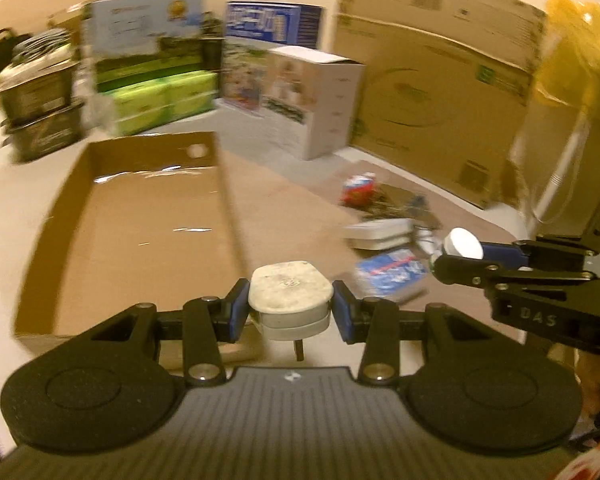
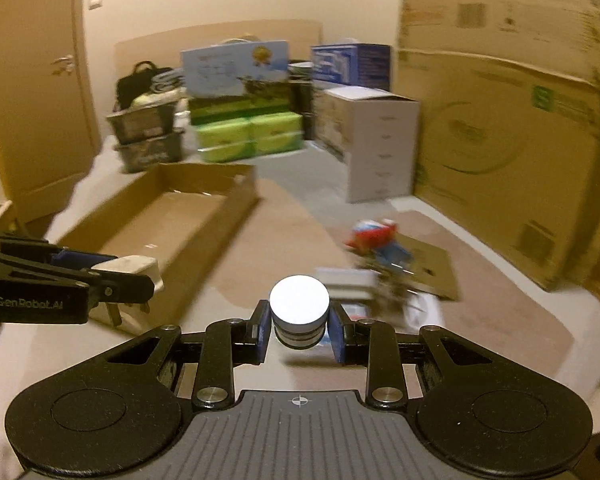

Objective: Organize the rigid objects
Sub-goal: 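Carry plug and jar into the cardboard tray and open both tools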

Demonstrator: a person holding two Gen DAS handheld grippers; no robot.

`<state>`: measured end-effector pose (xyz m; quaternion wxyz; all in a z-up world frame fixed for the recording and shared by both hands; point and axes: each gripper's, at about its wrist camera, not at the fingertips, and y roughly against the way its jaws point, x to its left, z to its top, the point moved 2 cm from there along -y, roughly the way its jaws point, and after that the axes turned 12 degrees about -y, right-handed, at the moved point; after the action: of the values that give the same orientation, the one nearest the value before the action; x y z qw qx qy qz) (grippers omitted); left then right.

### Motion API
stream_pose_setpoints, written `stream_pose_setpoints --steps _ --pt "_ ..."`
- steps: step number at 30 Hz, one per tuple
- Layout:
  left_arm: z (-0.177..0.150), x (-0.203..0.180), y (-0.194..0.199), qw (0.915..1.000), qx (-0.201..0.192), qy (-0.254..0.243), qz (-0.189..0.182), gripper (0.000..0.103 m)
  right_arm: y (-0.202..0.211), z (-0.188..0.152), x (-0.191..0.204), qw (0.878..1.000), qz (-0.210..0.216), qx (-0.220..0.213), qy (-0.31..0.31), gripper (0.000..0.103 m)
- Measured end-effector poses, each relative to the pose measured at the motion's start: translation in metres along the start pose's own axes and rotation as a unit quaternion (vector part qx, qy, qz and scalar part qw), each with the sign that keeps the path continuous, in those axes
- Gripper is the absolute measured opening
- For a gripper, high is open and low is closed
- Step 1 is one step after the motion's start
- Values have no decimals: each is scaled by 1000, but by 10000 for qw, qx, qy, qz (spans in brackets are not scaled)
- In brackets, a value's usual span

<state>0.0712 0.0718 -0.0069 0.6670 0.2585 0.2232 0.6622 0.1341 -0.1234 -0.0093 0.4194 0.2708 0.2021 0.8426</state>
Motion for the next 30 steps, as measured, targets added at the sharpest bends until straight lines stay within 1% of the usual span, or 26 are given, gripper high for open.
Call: stream_pose_setpoints --steps 8,14,20,30 --pt "-13 67 14 9983 75 189 538 39 -37 6 65 9986 441 254 136 30" --pt "-18 102 12 9968 137 224 755 39 -63 10 99 9967 658 375 299 30" --pt "-22 120 5 9964 219 225 788 39 -84 8 114 9957 695 522 319 31" --pt "-31 130 -7 9969 281 307 674 40 -102 6 123 9949 714 662 280 31"
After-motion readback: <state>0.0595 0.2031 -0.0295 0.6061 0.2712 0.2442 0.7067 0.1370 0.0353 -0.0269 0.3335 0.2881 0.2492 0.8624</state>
